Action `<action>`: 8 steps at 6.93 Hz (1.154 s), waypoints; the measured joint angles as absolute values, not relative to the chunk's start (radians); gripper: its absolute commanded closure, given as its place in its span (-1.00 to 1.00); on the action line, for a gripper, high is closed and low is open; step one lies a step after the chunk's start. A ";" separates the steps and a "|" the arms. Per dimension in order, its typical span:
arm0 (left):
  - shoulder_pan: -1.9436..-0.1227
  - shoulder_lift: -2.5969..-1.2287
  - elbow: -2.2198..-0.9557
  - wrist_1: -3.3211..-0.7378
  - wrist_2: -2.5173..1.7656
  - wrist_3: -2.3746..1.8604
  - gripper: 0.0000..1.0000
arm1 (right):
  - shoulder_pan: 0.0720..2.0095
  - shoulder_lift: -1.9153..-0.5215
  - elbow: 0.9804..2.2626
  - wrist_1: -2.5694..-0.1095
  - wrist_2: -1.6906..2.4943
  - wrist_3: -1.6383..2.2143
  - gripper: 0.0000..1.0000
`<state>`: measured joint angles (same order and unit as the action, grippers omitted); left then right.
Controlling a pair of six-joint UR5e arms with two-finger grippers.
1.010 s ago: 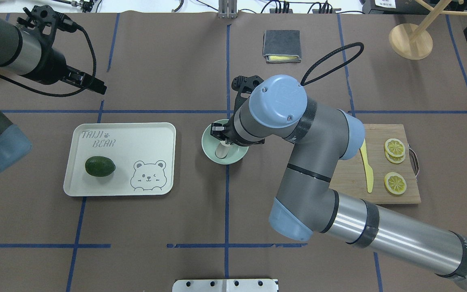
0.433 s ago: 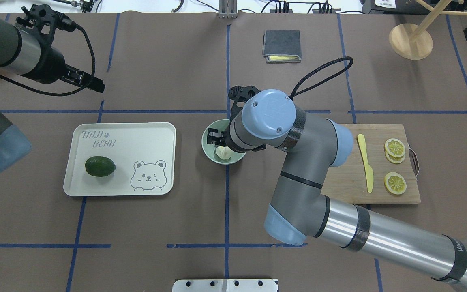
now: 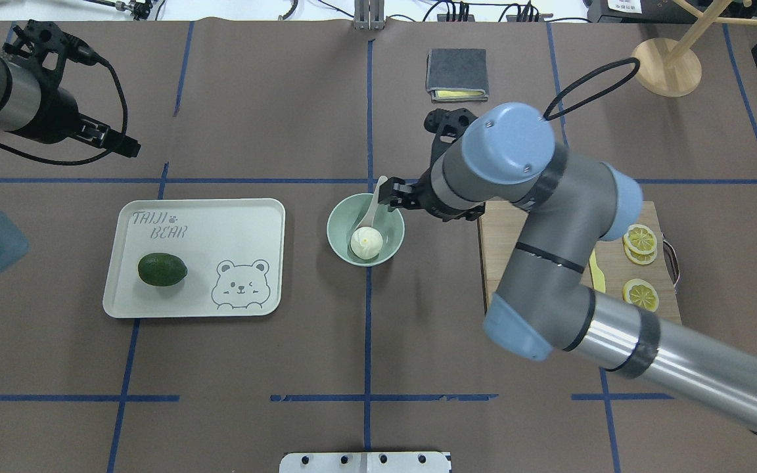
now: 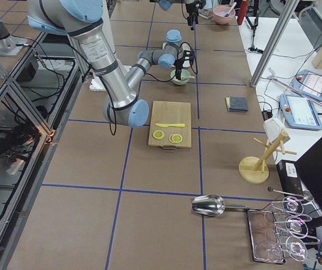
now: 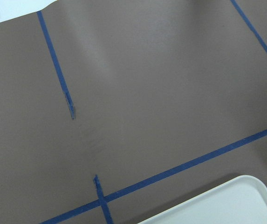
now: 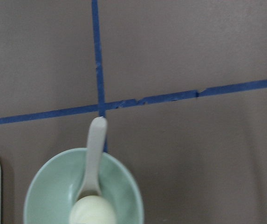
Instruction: Put spoon and bun in bowl
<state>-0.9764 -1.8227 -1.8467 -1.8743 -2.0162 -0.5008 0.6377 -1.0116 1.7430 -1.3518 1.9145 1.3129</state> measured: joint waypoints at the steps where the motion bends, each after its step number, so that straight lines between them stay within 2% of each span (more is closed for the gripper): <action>1: -1.013 -1.800 -1.832 -1.883 -2.031 -0.444 -0.98 | 0.736 -1.112 1.795 -1.354 2.008 1.223 -1.00; 4: -1.277 -1.717 -1.746 -1.870 -2.253 -0.136 -0.98 | 1.122 -1.391 1.823 -1.395 2.294 0.720 -1.00; 6: -1.404 -1.636 -1.709 -1.800 -2.354 -0.004 -0.99 | 1.342 -1.482 1.823 -1.600 2.350 0.301 -1.00; 8: -1.425 -1.556 -1.727 -1.738 -2.389 0.006 -0.99 | 1.453 -1.545 1.824 -1.712 2.345 0.067 -1.00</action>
<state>-1.4251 -1.5557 -1.7274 -1.7383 -2.3891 0.0060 1.4532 -1.5446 1.8244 -1.7124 2.3454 0.0671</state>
